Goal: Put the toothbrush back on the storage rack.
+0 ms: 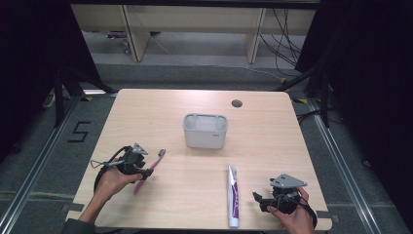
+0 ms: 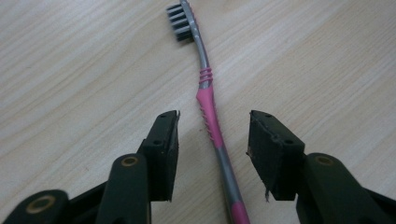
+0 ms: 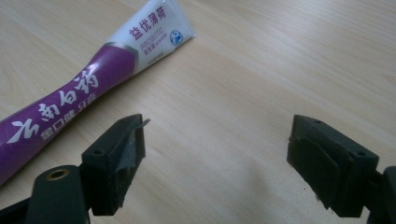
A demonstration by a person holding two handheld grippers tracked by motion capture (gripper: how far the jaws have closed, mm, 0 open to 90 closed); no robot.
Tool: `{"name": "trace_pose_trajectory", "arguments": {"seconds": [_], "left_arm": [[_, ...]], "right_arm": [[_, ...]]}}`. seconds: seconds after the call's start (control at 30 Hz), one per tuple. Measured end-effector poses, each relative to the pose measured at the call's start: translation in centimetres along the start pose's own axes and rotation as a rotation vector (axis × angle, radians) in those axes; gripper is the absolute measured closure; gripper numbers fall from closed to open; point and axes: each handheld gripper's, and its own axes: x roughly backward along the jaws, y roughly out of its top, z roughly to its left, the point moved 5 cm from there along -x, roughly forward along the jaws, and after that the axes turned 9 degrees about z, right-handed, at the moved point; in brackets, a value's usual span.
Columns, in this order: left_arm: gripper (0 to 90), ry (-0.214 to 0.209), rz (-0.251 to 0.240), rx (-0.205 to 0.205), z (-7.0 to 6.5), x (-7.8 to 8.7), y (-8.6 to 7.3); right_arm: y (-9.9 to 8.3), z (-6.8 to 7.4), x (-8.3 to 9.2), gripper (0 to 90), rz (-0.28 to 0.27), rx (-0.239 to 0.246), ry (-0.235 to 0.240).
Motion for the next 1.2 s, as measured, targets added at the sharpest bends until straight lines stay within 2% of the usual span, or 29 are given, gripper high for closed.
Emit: {"name": "trace_pose_trajectory", "arguments": {"seconds": [0.07,0.1,0.17,0.33,0.37,0.4,0.43,0.6,0.63,0.7,0.73,0.77,0.87,0.93,1.03,1.07,1.2], "left_arm": [[58.4,0.007,0.01,-0.004,0.0,-0.2,0.2],[59.4,0.003,0.043,-0.023,0.0,-0.2,0.2],[61.3,0.005,0.061,-0.033,0.0,-0.3,0.3],[64.0,0.002,0.08,-0.035,0.0,-0.5,0.4],[64.0,0.004,0.083,-0.036,0.1,-0.6,0.5],[64.6,0.0,0.082,-0.035,0.1,-0.7,0.6],[65.5,-0.003,0.091,-0.035,0.1,-0.8,0.6],[69.6,-0.01,0.104,-0.041,0.0,-1.0,0.8],[70.3,-0.016,0.113,-0.048,0.0,-1.1,0.8],[71.1,-0.018,0.119,-0.053,0.0,-1.2,0.8],[72.8,-0.018,0.132,-0.062,-0.1,-1.4,0.8],[73.3,-0.02,0.14,-0.064,-0.1,-1.4,0.8],[76.3,-0.015,0.135,-0.065,-0.1,-1.5,0.8],[77.6,-0.014,0.145,-0.081,-0.2,-1.5,1.0],[78.8,-0.013,0.164,-0.097,-0.2,-1.5,1.1],[79.2,-0.008,0.165,-0.107,-0.3,-1.5,1.2],[80.6,-0.005,0.19,-0.122,-0.4,-1.6,1.4]], "right_arm": [[0.0,0.0,0.0,20.1,0.006,0.001,0.003],[0.0,0.1,-0.1,20.3,0.004,0.0,0.008],[0.0,0.2,-0.1,20.5,0.004,0.001,0.012],[0.0,0.1,-0.1,20.5,0.004,0.007,0.015],[0.0,0.3,-0.1,20.6,0.017,-0.003,0.029],[0.0,0.3,-0.1,20.6,0.01,-0.009,0.022],[0.1,0.1,-0.1,20.7,-0.006,0.029,0.01],[0.1,0.2,-0.2,20.8,-0.006,0.035,0.013],[0.1,0.5,0.0,20.9,0.01,0.0,0.026],[0.1,0.5,0.0,21.0,0.009,0.0,0.028],[0.1,0.3,0.0,21.1,0.011,0.021,0.018],[0.1,0.5,0.0,21.1,0.013,0.006,0.025],[0.1,0.5,0.0,21.3,0.013,0.001,0.03],[0.2,0.3,-0.1,21.4,-0.004,0.027,0.03],[0.1,0.4,0.0,21.5,0.009,0.007,0.03],[0.0,0.6,0.0,21.5,0.016,-0.016,0.035],[0.1,0.4,0.0,21.7,0.005,0.012,0.037]]}}
